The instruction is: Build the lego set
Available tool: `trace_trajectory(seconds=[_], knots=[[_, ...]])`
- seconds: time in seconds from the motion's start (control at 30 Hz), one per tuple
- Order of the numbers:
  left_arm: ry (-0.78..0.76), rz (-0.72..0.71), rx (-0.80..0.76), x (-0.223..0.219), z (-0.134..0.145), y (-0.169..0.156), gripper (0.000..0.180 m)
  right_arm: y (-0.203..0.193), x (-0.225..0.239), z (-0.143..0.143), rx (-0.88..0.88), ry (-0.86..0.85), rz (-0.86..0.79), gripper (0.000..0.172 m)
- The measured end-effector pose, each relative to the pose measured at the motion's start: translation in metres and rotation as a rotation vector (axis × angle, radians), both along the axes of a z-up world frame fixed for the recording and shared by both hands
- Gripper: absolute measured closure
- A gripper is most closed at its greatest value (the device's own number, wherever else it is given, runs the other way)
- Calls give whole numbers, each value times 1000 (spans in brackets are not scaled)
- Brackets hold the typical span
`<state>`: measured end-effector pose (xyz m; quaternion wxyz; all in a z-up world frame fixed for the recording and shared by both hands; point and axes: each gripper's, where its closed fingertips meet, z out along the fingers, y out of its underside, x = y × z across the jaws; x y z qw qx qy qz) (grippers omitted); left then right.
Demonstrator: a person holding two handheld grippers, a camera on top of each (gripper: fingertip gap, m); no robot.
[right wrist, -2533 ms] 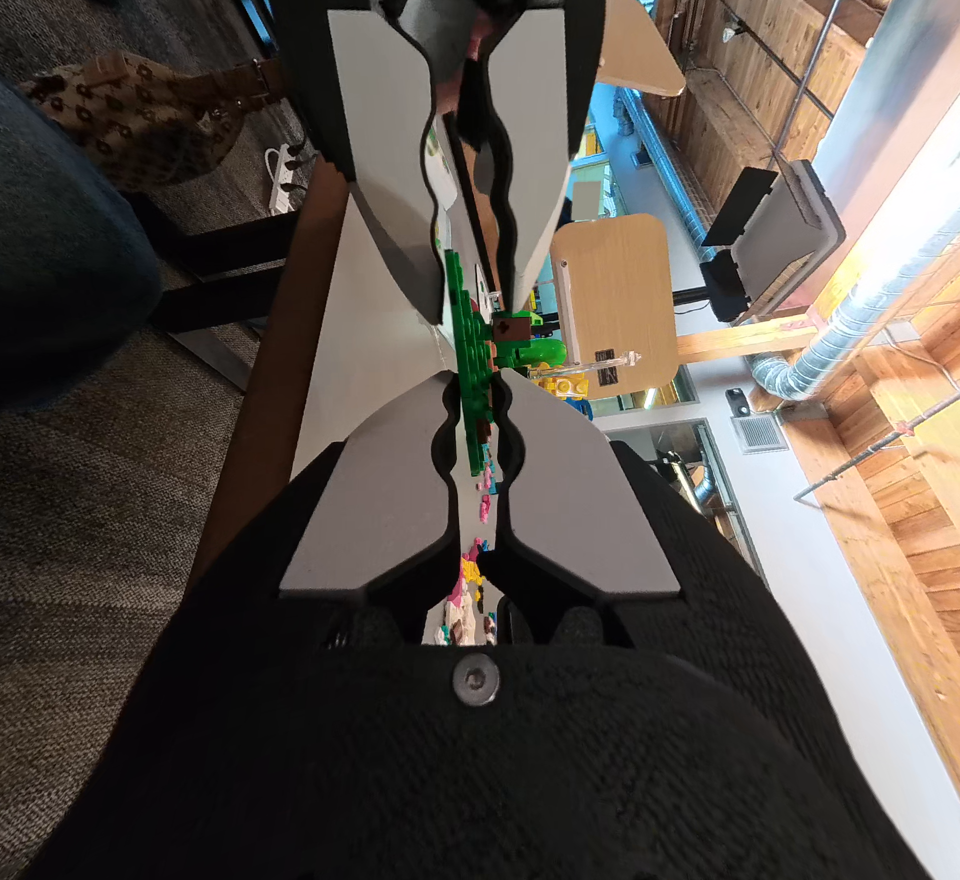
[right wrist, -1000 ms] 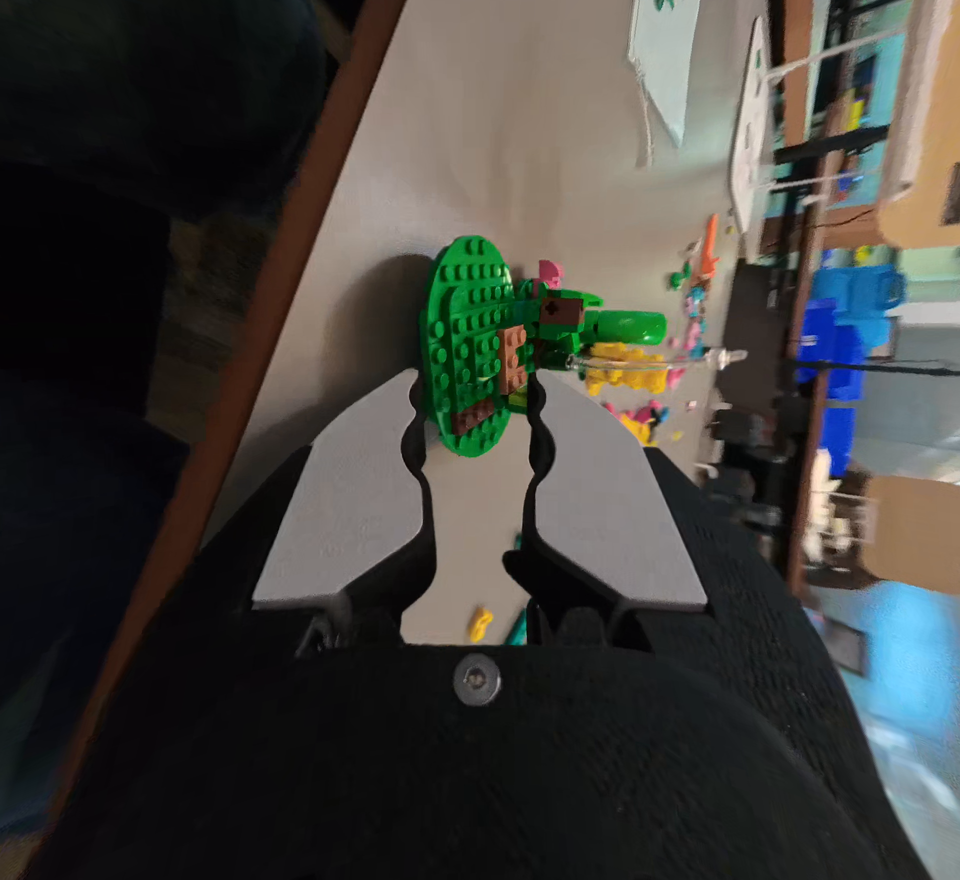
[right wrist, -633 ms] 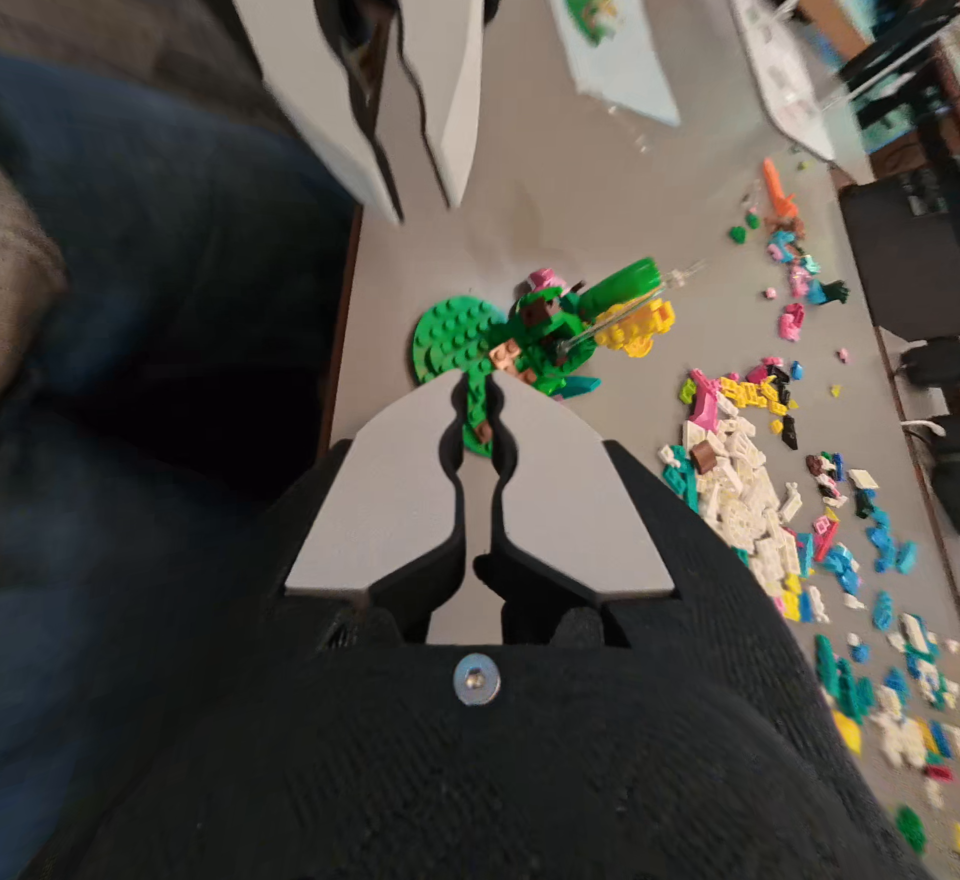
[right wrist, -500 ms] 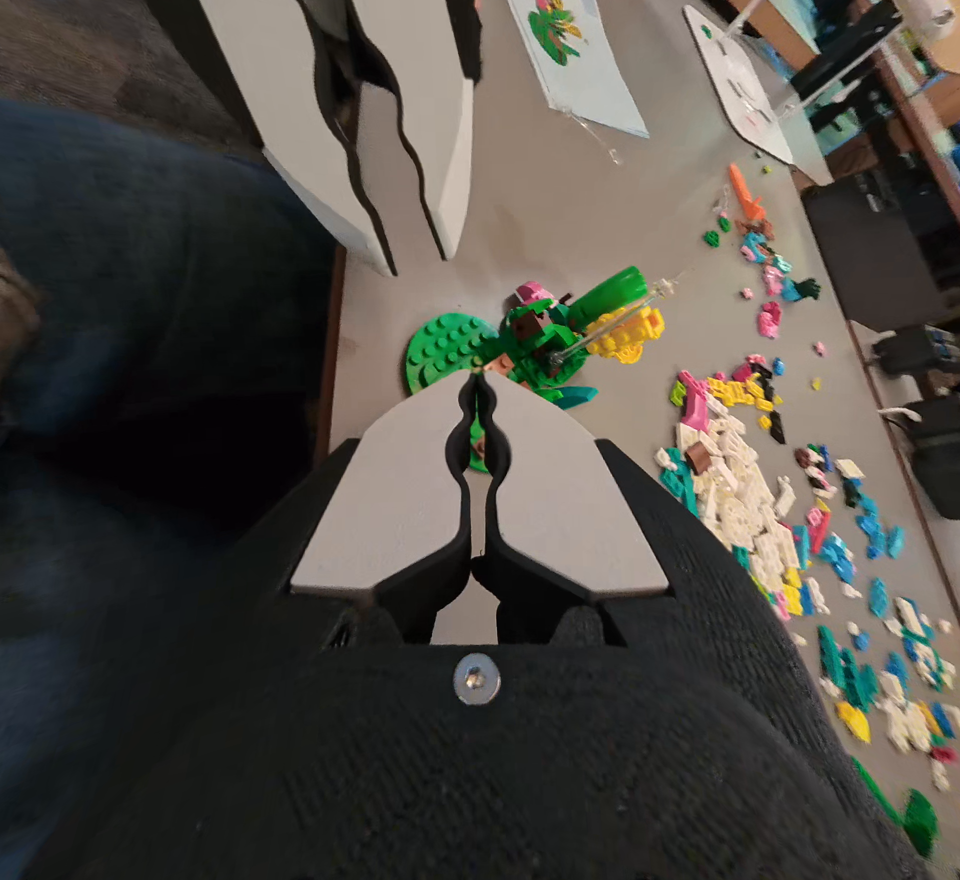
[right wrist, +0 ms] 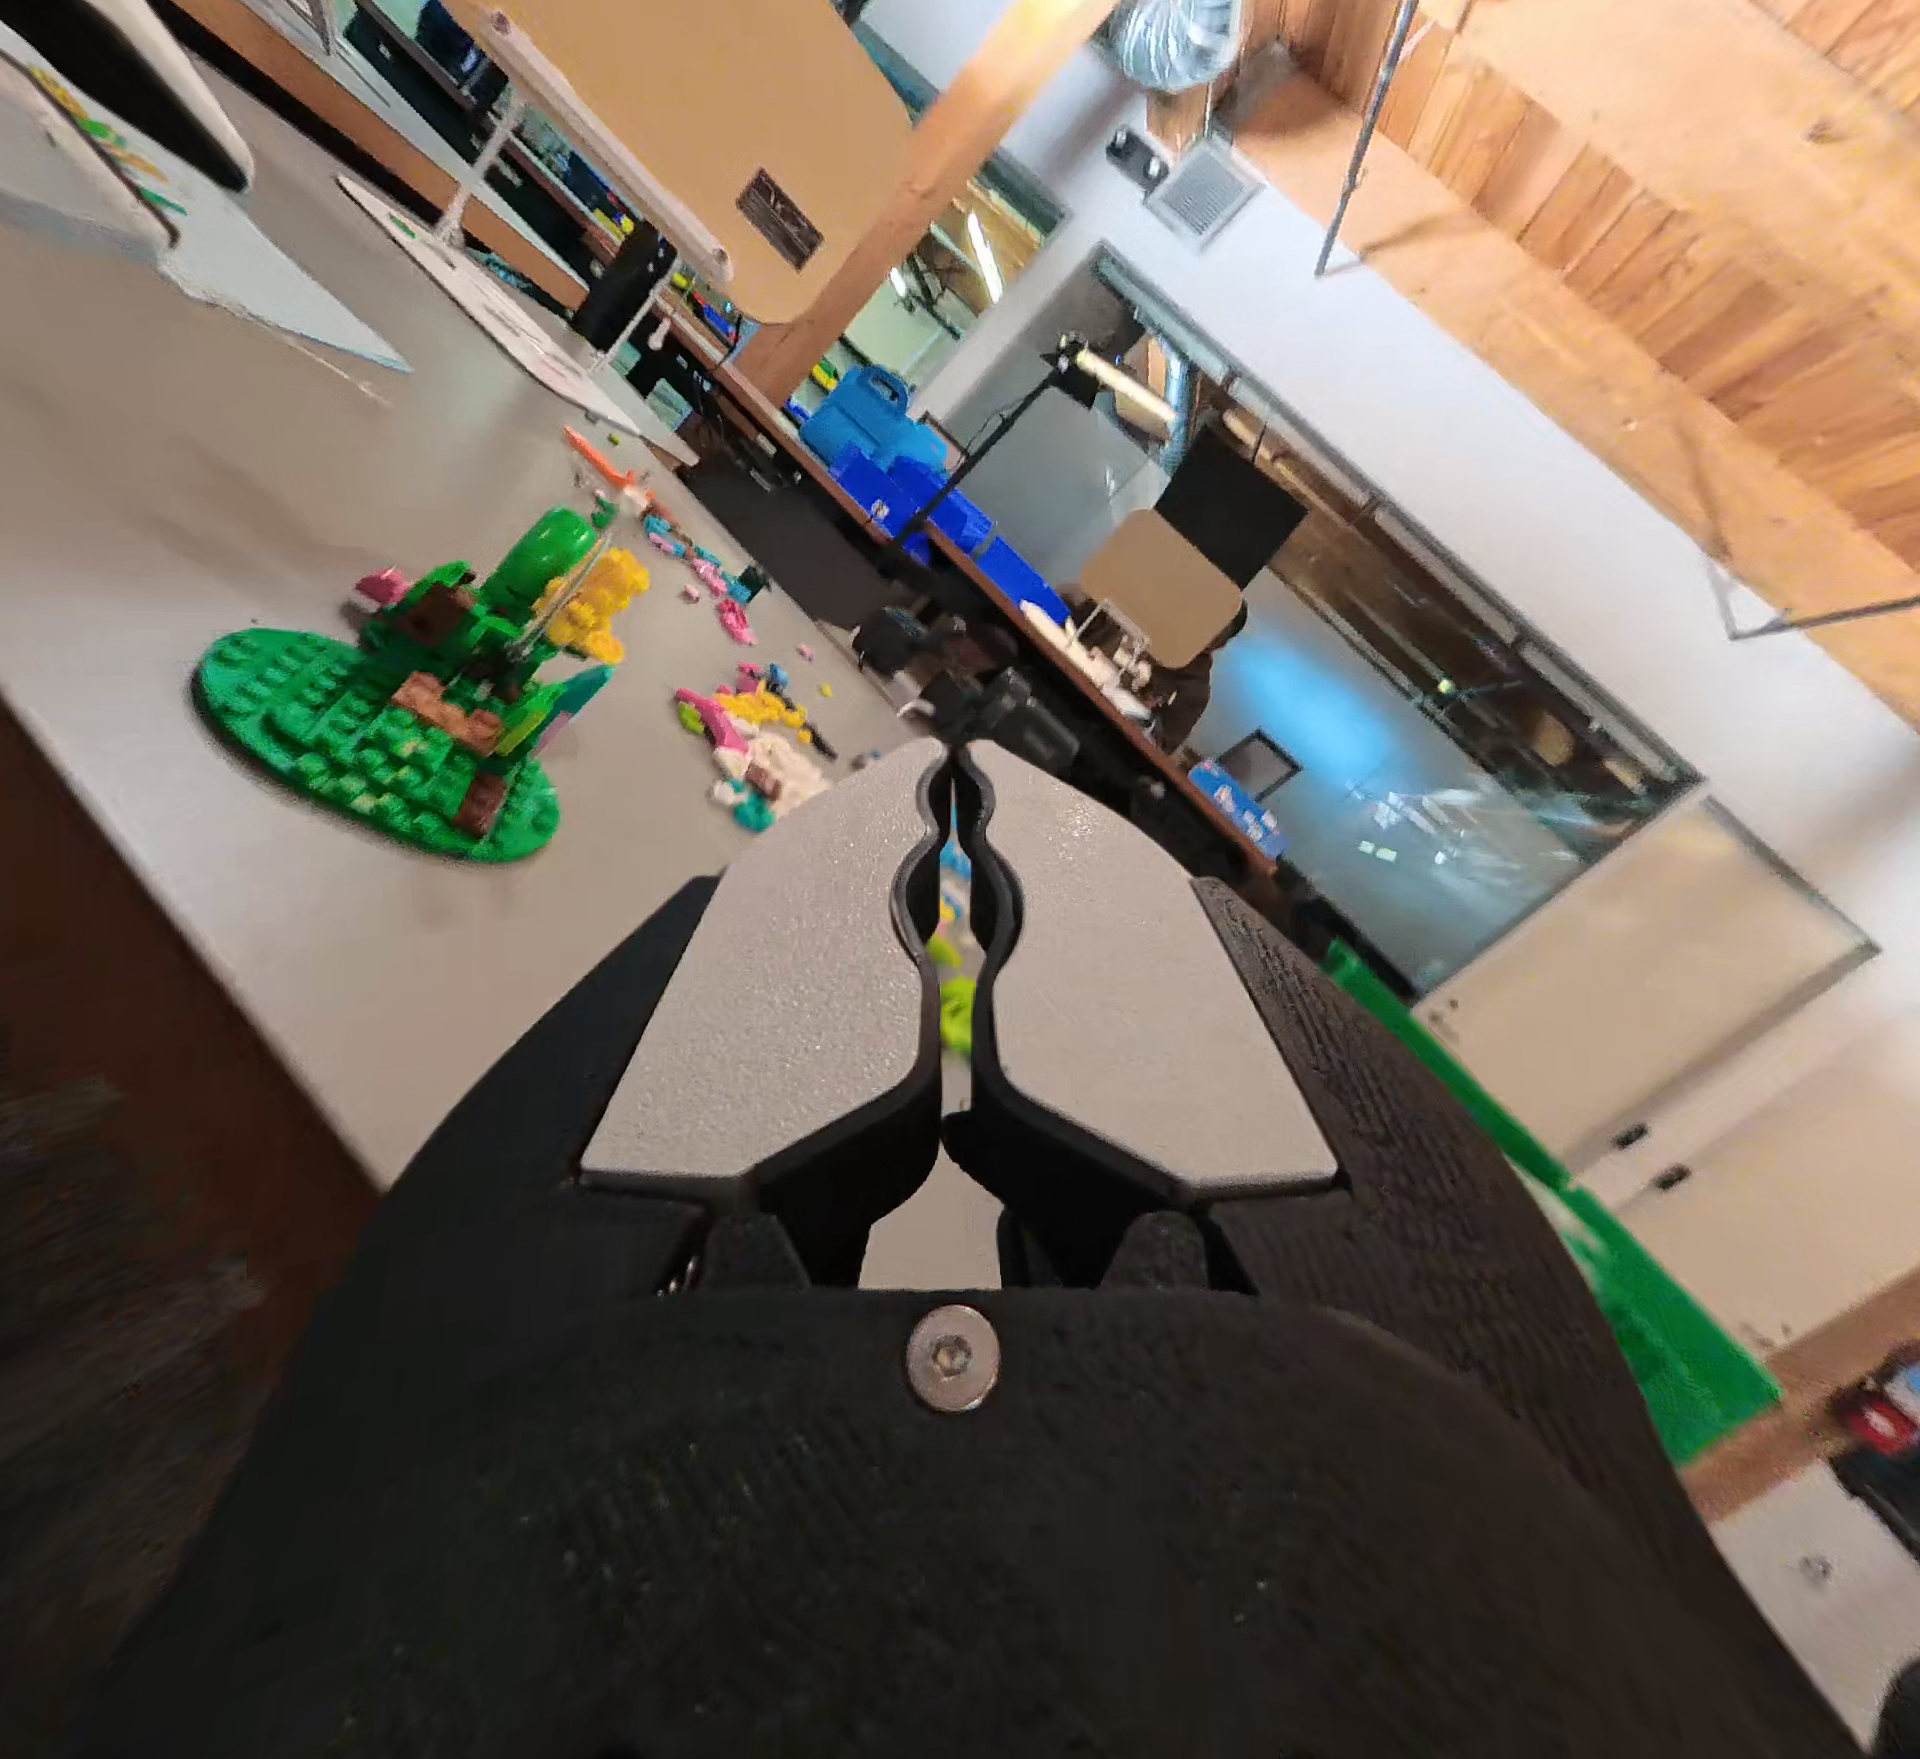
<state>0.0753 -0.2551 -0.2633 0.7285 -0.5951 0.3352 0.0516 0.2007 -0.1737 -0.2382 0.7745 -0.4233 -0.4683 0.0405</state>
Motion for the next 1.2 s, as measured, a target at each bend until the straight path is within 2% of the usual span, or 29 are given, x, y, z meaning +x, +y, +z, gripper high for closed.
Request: trace_trajectory(seconds=[0.17, 0.4, 0.7, 0.9, 1.03, 1.2], knots=[[-56, -72, 54, 24, 9, -20, 164, -28, 50, -23, -110, -43, -98, 172], [-49, -199, 100, 72, 14, -39, 165, -64, 131, -16, -151, 28, -306, 172], [19, -420, 93, 129, -6, -62, 172, -86, 194, -29, -266, 63, -510, 172], [117, -570, 85, 164, -29, -84, 180, -102, 226, -37, -342, 108, -601, 172], [93, -583, 57, 167, -32, -88, 177, -113, 237, -44, -376, 109, -635, 172], [21, -508, -11, 148, -34, -77, 180, -120, 244, -54, -457, 147, -641, 172]])
